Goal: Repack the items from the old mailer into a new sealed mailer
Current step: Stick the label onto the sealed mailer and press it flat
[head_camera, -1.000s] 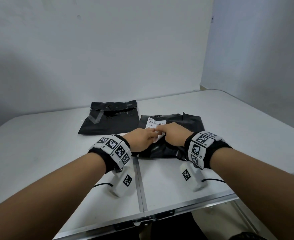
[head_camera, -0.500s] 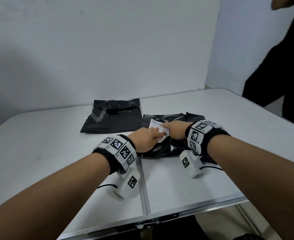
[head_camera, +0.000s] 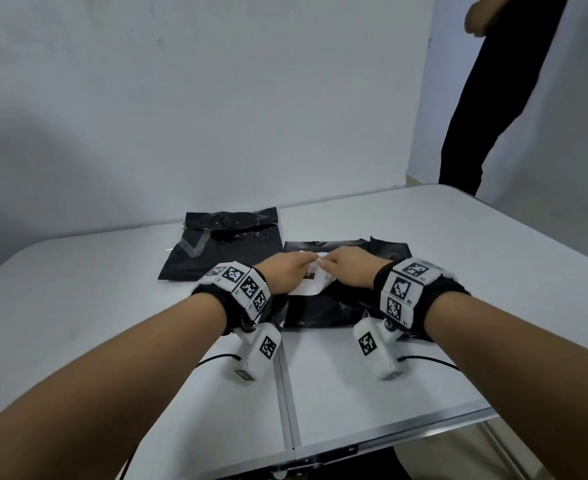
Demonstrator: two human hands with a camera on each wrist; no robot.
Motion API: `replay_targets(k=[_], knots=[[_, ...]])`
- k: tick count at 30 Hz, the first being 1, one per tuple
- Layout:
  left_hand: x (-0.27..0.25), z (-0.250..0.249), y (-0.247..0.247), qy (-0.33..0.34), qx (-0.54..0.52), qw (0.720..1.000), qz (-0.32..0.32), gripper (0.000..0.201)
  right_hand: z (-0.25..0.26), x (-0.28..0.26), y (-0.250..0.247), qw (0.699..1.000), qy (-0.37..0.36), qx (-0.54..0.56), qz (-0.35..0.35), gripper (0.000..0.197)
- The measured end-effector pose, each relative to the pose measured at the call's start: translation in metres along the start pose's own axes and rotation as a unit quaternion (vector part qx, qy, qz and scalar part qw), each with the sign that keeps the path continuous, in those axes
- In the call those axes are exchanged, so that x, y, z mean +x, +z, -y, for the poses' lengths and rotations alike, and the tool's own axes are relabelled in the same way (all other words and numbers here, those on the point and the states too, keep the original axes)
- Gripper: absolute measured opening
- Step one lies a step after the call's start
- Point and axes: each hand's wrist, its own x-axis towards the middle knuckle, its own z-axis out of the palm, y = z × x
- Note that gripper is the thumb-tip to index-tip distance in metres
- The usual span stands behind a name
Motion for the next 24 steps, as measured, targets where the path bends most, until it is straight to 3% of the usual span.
replay_targets(k=[4,15,19,24], knots=[[0.009,0.001,0.007,-0.003,-0.018,0.998,0.056,0.045,0.0,-0.006,0.005,1.0,-0.001,-0.024,0.019,0.041],[0.025,0.014,0.016,-0.127,-0.044,0.989,0.059,0.062,-0.005,-0.005,0.01,0.999,0.012,-0.001,0.032,0.039],[0.015,0.015,0.018,-0.096,-0.095,0.991,0.005,0.056,-0.005,-0.008,0.009,1.0,0.0,0.018,0.017,0.039],[-0.015,0.023,0.016,-0.016,-0.073,0.997,-0.018,0.049,-0.004,-0.016,0.007,0.995,-0.036,0.064,-0.074,0.04]])
